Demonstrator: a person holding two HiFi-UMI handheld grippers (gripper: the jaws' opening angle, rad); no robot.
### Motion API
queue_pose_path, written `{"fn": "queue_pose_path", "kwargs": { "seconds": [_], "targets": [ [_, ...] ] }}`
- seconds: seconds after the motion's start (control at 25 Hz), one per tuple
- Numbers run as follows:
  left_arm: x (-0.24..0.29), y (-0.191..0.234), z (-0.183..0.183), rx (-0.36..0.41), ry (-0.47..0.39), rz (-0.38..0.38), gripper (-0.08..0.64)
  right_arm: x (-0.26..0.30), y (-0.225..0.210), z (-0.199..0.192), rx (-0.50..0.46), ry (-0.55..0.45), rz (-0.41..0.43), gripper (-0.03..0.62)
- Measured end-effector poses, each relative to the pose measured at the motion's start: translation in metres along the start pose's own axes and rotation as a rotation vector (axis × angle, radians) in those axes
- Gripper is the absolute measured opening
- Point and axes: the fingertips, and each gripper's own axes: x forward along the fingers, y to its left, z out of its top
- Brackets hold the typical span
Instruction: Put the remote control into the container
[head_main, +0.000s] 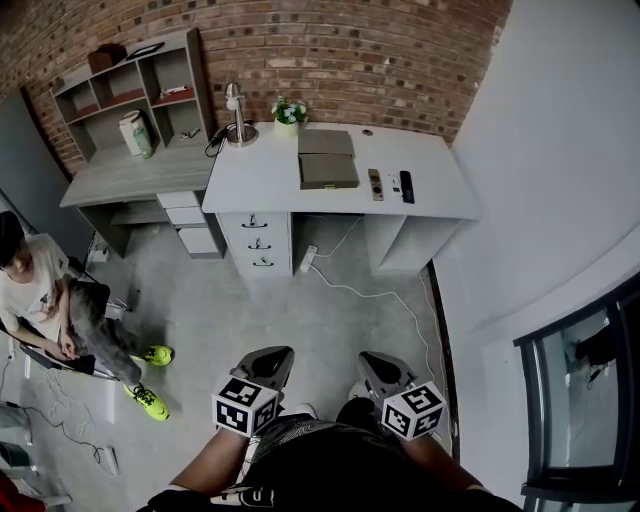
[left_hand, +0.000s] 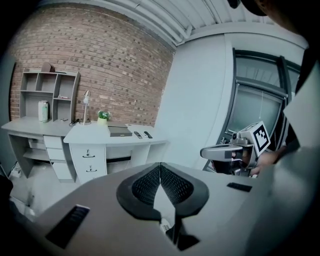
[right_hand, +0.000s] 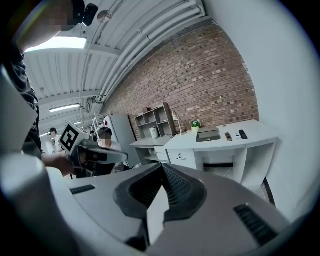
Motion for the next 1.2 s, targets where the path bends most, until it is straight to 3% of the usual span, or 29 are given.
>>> {"fn": "queue_pose_path", "kwargs": {
  "seconds": [0.36, 0.72, 1.2],
  "targets": [
    [0.011, 0.012, -0.003, -0.04, 0.008, 0.013, 0.008, 0.022, -0.009, 0.002, 0.019, 0.026, 0.004, 0.008],
    [0.022, 0.065, 0.018, -0.058, 0.025, 0.121, 0.008, 0.083, -0.028, 0.035, 0.028, 0.001, 0.084, 0.008],
    [0.131, 0.068, 0.09, 0.006, 0.045, 0.056, 0.008, 0.135, -0.11, 0.098, -0.029, -0.05, 0.095, 0.008]
  ]
}}
